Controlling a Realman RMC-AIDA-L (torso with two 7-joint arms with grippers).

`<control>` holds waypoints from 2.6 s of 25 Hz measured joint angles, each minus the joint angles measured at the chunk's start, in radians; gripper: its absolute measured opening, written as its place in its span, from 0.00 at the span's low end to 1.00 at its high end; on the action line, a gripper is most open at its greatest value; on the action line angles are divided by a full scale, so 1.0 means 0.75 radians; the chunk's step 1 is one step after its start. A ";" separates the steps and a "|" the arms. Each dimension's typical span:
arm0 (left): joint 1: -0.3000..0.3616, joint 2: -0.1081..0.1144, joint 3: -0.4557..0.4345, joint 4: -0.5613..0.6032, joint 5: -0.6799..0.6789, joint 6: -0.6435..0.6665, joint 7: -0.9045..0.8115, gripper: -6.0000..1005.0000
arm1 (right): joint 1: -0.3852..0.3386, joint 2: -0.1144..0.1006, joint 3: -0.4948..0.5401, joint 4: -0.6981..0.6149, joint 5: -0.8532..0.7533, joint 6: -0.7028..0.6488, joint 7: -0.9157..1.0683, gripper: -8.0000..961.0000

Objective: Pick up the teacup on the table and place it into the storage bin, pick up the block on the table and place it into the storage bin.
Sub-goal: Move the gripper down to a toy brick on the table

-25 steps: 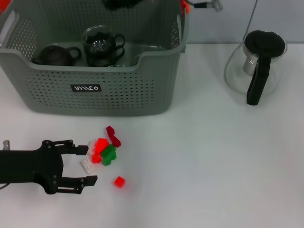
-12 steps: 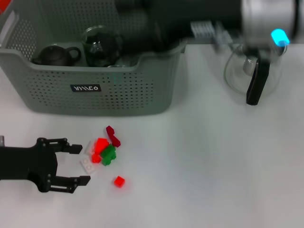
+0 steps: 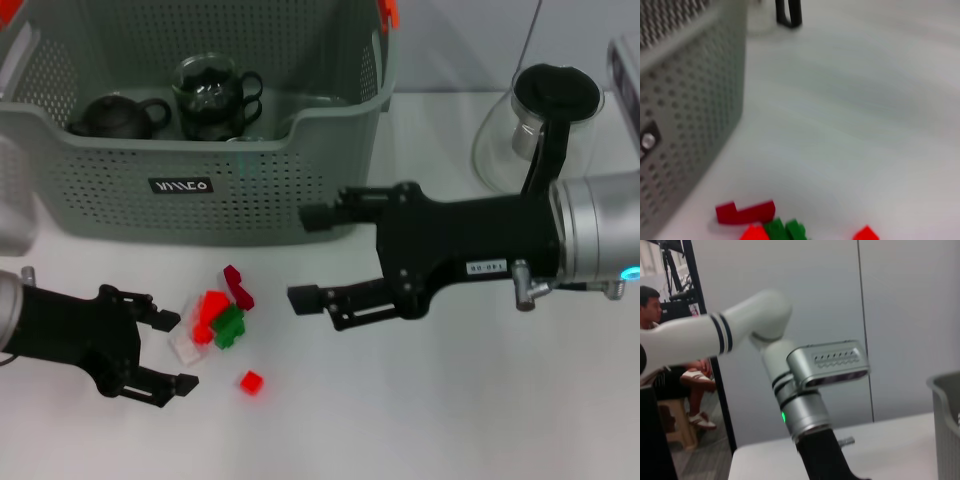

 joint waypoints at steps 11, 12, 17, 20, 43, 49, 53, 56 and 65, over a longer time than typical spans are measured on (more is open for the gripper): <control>-0.016 -0.004 0.309 0.105 0.185 -0.182 -0.414 0.82 | 0.070 -0.001 0.139 0.180 -0.111 0.001 -0.039 0.92; -0.023 -0.005 0.365 0.116 0.214 -0.207 -0.474 0.82 | 0.074 -0.001 0.143 0.190 -0.111 0.002 -0.041 0.92; -0.060 -0.007 0.462 0.125 0.277 -0.228 -0.587 0.82 | 0.088 -0.001 0.143 0.200 -0.121 0.003 -0.044 0.92; -0.076 -0.006 0.519 0.127 0.311 -0.229 -0.636 0.82 | 0.094 -0.001 0.144 0.212 -0.149 0.006 -0.041 0.93; -0.159 -0.006 0.827 0.087 0.537 -0.305 -0.993 0.82 | 0.135 -0.001 0.151 0.276 -0.155 0.014 -0.060 0.93; -0.170 -0.005 0.851 0.081 0.538 -0.313 -1.020 0.82 | 0.138 -0.001 0.151 0.286 -0.155 0.014 -0.060 0.93; -0.177 -0.005 0.854 0.077 0.543 -0.311 -1.023 0.82 | 0.138 -0.001 0.151 0.287 -0.155 0.013 -0.060 0.93; -0.187 -0.005 0.863 0.063 0.566 -0.315 -1.036 0.82 | 0.138 -0.001 0.152 0.287 -0.155 0.014 -0.060 0.93; -0.201 -0.005 0.897 0.053 0.570 -0.311 -1.051 0.68 | 0.139 -0.001 0.153 0.286 -0.154 0.028 -0.077 0.93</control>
